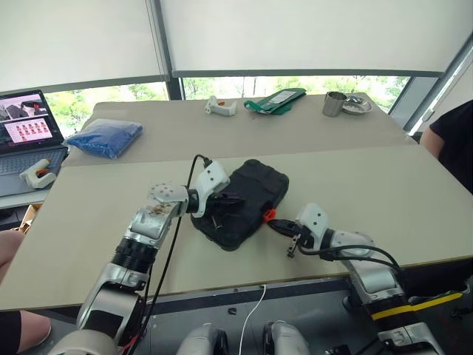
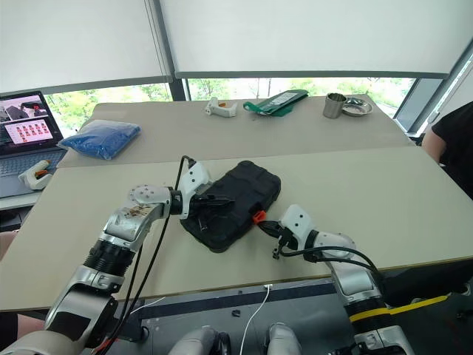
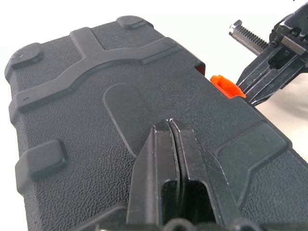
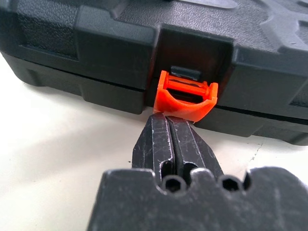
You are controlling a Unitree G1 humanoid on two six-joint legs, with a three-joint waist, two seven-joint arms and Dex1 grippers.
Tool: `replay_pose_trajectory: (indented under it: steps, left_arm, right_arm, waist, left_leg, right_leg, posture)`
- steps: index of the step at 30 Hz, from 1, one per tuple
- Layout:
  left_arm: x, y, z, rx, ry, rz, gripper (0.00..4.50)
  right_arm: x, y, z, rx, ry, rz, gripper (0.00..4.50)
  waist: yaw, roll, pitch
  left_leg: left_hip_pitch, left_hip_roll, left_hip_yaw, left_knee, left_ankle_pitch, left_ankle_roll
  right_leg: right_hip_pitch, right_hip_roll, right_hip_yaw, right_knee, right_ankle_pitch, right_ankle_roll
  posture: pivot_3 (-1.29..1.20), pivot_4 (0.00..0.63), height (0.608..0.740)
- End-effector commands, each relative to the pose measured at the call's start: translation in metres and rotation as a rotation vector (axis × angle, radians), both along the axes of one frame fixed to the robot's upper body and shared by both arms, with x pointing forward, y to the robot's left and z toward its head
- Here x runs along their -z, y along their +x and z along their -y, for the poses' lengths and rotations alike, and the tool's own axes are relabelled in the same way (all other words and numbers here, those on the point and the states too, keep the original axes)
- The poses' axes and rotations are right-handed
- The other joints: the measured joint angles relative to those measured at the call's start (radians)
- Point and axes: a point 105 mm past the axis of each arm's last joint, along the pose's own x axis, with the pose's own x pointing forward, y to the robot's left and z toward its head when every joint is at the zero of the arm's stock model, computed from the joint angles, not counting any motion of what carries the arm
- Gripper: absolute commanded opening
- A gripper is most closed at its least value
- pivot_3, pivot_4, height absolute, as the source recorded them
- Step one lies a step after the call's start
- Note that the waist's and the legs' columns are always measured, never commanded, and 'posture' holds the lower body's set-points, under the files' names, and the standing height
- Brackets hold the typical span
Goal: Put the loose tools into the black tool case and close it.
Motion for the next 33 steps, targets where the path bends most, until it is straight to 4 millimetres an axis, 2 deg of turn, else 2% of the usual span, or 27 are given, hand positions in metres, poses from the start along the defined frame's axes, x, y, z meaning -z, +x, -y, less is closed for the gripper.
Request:
replay_pose_trajectory:
  steps: [1,12,17,19,23,26,28,33]
  left_arm:
    - [0.045,-0.013,-0.001,0.005,0.074,-0.167,0.08]
    - [0.047,-0.013,0.001,0.008,0.068,-0.176,0.08]
    - [0.041,-0.014,-0.003,0.012,0.036,-0.157,0.08]
    - [0.031,-0.017,-0.002,0.052,-0.019,-0.109,0.08]
    - [-0.008,-0.021,-0.006,0.107,-0.204,0.07,0.08]
    - [-0.033,-0.039,-0.03,0.164,-0.282,0.141,0.78]
    - [-0.039,-0.045,-0.053,0.124,-0.243,0.202,1.49]
    - [-0.019,-0.066,-0.121,-0.063,-0.045,0.129,3.32]
  right_arm:
    - [-0.061,0.003,-0.013,-0.057,0.105,0.2,0.0]
    - [-0.04,0.008,-0.014,-0.049,0.069,0.137,0.0]
    - [-0.065,0.0,0.002,-0.024,0.145,0.182,0.0]
    - [-0.062,-0.006,0.014,-0.012,0.129,0.164,0.0]
    - [-0.051,-0.021,0.028,-0.004,0.076,0.119,0.0]
    - [-0.044,-0.034,0.043,-0.006,0.017,0.114,0.0]
    - [-0.045,-0.044,0.052,-0.029,0.0,0.145,0.0]
    - [-0.046,-0.06,0.077,-0.073,-0.043,0.171,0.0]
  waist:
    - [-0.002,0.0,0.0]
    - [0.016,0.003,-0.002]
    - [0.02,0.004,-0.002]
    - [0.02,0.004,-0.003]
    - [0.02,0.005,-0.003]
    - [0.019,0.005,-0.003]
    - [0.018,0.005,-0.001]
    - [0.022,0.006,0.002]
  left_leg:
    - [0.0,0.0,0.0,0.0,0.0,0.0]
    - [0.002,0.0,0.0,-0.001,-0.004,0.0]
    - [0.002,0.0,0.0,-0.001,-0.004,0.0]
    - [0.002,0.0,0.0,-0.002,-0.004,0.0]
    - [0.002,0.001,0.0,-0.003,-0.006,-0.002]
    - [-0.001,0.001,0.0,-0.003,-0.004,-0.007]
    - [-0.003,0.002,0.001,-0.003,-0.003,-0.01]
    - [-0.006,0.003,0.001,-0.002,-0.006,-0.004]
  right_leg:
    - [0.0,0.0,0.0,0.0,0.0,0.0]
    - [0.001,0.0,-0.002,-0.005,-0.001,-0.001]
    - [0.002,0.0,-0.002,-0.006,-0.001,-0.002]
    - [0.002,0.0,-0.002,-0.006,-0.001,-0.002]
    - [0.002,0.0,-0.002,-0.007,-0.003,-0.003]
    - [0.0,0.0,-0.004,-0.007,-0.004,-0.003]
    - [-0.002,0.0,-0.005,-0.006,-0.005,-0.005]
    - [-0.005,0.0,-0.01,-0.007,-0.005,-0.004]
  posture:
    - [0.0,0.15,0.74]
    - [0.0,0.15,0.74]
    - [0.0,0.15,0.74]
    - [0.0,0.15,0.74]
    - [0.0,0.15,0.74]
    - [0.0,0.15,0.74]
    - [0.0,0.15,0.74]
    - [0.0,0.15,0.74]
